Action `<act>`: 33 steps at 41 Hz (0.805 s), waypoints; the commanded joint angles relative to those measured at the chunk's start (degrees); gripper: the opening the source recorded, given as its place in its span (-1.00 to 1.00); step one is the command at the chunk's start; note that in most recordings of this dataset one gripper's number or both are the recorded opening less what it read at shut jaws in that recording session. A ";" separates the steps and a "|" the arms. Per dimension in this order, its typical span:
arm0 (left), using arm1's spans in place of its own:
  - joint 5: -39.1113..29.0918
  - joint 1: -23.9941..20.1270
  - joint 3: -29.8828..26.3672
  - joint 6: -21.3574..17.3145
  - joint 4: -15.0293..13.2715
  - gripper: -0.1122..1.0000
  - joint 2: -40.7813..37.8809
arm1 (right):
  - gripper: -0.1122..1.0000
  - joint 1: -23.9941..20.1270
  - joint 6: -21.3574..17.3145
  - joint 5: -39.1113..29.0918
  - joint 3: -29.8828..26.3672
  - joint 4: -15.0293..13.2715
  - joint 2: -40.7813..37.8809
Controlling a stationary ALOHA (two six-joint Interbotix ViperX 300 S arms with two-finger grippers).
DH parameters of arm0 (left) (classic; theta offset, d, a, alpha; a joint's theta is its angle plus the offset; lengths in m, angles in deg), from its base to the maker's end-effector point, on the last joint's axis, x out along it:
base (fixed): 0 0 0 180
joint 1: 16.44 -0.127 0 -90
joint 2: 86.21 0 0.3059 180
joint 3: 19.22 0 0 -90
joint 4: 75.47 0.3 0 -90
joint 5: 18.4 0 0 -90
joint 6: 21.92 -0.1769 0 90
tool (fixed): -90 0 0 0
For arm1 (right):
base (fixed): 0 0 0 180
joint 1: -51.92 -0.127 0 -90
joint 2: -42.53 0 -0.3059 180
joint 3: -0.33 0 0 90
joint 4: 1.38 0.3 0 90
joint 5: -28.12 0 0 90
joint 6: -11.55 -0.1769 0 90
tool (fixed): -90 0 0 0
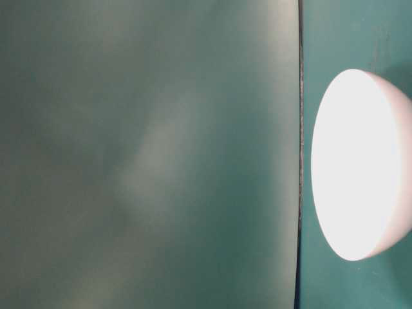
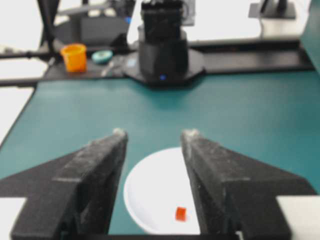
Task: Grip the spoon and scoop the red block from the bowl with right arm.
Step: 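Move the right gripper toward the pink spoon handle in the ceramic dish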
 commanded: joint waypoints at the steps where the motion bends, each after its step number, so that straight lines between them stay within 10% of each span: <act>1: 0.26 -0.09 -1.49 0.00 0.18 -0.80 -0.35 | 0.17 -0.18 -0.09 1.32 -1.32 0.18 -0.88; 12: 0.53 -0.09 -1.49 0.26 0.09 -0.80 -0.09 | 0.12 -3.08 -1.05 17.23 4.48 2.99 -7.82; 23: 0.62 -0.09 -1.49 0.26 0.09 -0.80 0.18 | 0.12 -15.82 -1.58 43.07 10.63 17.14 -23.12; 33: 0.62 -0.09 -1.49 0.26 0.09 -0.80 0.09 | 0.12 -30.85 -1.58 50.98 11.07 33.22 -37.00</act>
